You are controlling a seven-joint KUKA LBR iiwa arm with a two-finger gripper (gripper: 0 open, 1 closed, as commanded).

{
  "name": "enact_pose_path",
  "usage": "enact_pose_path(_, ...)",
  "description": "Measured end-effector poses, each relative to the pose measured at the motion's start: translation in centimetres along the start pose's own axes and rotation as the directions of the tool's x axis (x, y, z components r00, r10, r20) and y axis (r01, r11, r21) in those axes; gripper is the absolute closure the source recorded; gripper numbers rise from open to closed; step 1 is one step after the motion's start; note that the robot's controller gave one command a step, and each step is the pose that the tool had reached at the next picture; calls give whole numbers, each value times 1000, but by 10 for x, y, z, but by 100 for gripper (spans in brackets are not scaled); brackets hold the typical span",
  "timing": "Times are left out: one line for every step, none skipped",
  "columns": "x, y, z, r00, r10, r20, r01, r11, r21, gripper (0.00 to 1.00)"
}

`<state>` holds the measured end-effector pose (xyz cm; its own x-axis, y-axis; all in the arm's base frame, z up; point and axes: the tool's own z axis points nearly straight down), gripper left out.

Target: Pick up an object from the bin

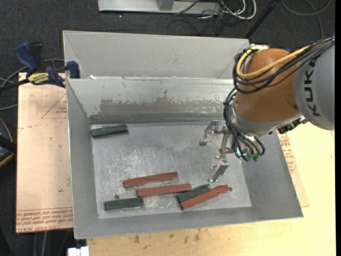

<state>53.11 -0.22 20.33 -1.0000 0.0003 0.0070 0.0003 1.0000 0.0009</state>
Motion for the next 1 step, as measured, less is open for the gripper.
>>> enact_pose_path(-2, 0, -4, 1000, 0, 8, 0, 1000, 0, 0)
